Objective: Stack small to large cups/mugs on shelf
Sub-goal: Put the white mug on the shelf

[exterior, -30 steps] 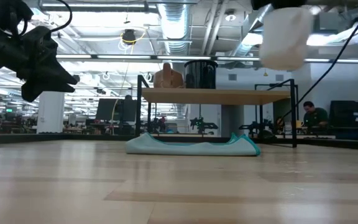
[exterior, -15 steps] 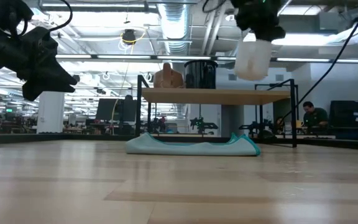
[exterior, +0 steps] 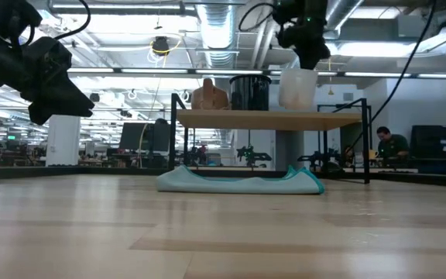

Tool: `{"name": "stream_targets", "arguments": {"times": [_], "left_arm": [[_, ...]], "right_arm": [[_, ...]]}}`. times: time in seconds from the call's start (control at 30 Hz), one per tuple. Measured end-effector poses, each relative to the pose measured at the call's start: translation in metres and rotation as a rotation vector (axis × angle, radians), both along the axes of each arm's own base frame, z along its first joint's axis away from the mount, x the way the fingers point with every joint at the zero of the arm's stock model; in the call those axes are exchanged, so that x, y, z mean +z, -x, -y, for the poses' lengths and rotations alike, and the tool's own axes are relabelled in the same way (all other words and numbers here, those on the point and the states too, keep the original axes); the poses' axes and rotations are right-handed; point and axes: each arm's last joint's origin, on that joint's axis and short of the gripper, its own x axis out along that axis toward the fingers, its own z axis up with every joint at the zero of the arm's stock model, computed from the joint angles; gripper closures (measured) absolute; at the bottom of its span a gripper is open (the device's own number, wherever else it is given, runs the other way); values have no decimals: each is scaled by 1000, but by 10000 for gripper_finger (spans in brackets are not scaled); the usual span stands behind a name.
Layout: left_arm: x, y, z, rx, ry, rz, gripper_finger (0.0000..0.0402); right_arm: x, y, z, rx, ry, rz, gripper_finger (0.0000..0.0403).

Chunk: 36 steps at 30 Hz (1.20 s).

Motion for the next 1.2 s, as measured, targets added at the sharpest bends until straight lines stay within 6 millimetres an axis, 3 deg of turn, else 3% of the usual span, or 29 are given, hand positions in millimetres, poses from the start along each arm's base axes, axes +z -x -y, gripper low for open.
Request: {"name": "stream_targets", "arguments": {"times": [0.2,0.47,0.77,1.2], "left_arm": [[0,0,0,0,1,0,292],[0,0,0,1,2,1,292],[0,0,0,2,2,1,292],[0,0,0,4,1,1,292]], "right_arm": [[12,4,7,2,33,32,394],[11,3,6,129,53,0,394],[10,3,7,140,53,-4,394],[-18,1,8,149,-25,-90,394]]}}
